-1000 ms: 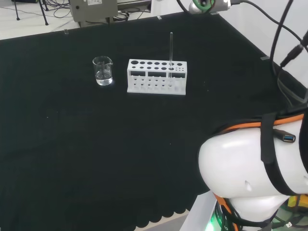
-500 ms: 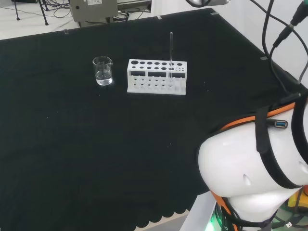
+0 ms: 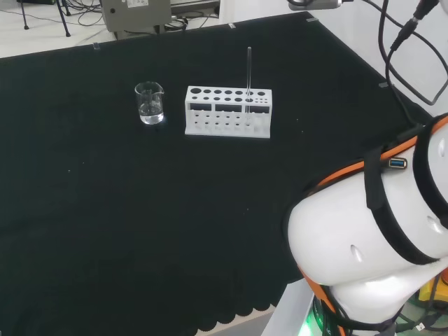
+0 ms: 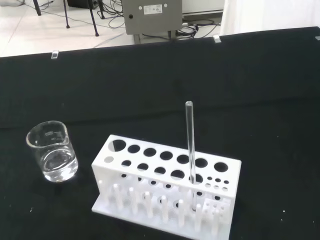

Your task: Take the glass rod from the white test tube rack.

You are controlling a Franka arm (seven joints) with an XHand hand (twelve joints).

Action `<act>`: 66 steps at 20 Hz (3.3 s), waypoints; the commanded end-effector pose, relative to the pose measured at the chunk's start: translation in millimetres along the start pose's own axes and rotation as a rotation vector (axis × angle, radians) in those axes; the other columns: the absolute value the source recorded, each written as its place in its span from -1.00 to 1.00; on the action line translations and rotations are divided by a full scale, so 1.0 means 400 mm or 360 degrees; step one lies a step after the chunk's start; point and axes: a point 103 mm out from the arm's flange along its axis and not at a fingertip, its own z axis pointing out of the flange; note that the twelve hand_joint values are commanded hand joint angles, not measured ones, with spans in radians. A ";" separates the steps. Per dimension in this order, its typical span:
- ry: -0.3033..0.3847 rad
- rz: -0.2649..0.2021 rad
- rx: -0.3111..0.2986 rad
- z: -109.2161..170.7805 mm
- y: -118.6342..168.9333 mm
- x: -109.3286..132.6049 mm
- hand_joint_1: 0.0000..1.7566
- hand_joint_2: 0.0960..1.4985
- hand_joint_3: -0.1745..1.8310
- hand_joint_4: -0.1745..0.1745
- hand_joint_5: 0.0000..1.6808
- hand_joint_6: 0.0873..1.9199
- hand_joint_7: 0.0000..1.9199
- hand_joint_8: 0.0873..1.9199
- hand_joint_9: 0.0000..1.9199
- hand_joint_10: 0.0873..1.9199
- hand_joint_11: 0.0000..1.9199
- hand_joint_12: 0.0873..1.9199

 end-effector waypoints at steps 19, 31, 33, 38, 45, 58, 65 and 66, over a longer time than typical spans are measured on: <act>-0.0021 -0.0152 0.0076 0.061 0.233 -0.020 -0.38 0.28 -0.41 -1.00 -0.73 -0.41 -0.43 0.06 -0.13 -0.02 -0.38 0.38; -0.0063 -0.0196 0.0173 0.140 0.293 0.005 -0.36 0.29 -0.41 -1.00 -0.73 -0.37 -0.33 0.11 -0.03 0.03 -0.30 0.36; -0.0065 -0.0200 0.0184 0.156 0.298 0.006 -0.36 0.29 -0.40 -1.00 -0.73 -0.36 -0.32 0.12 -0.02 0.05 -0.29 0.36; -0.0053 -0.0210 0.0204 0.191 0.312 0.005 -0.36 0.28 -0.40 -1.00 -0.73 -0.34 -0.29 0.16 0.01 0.14 -0.24 0.35; -0.0055 -0.0209 0.0223 0.219 0.310 -0.016 -0.35 0.28 -0.39 -1.00 -0.68 -0.22 -0.23 0.23 0.09 0.27 -0.09 0.35; -0.0073 -0.0185 0.0260 0.265 0.278 -0.061 -0.34 0.27 -0.37 -1.00 -0.64 -0.12 -0.15 0.29 0.18 0.37 0.04 0.36; -0.0061 -0.0200 0.0289 0.302 0.292 -0.052 -0.32 0.27 -0.36 -1.00 -0.57 -0.05 -0.09 0.29 0.27 0.34 0.13 0.36; -0.0060 -0.0200 0.0296 0.309 0.294 -0.054 -0.32 0.27 -0.36 -1.00 -0.56 -0.04 -0.08 0.29 0.29 0.34 0.15 0.36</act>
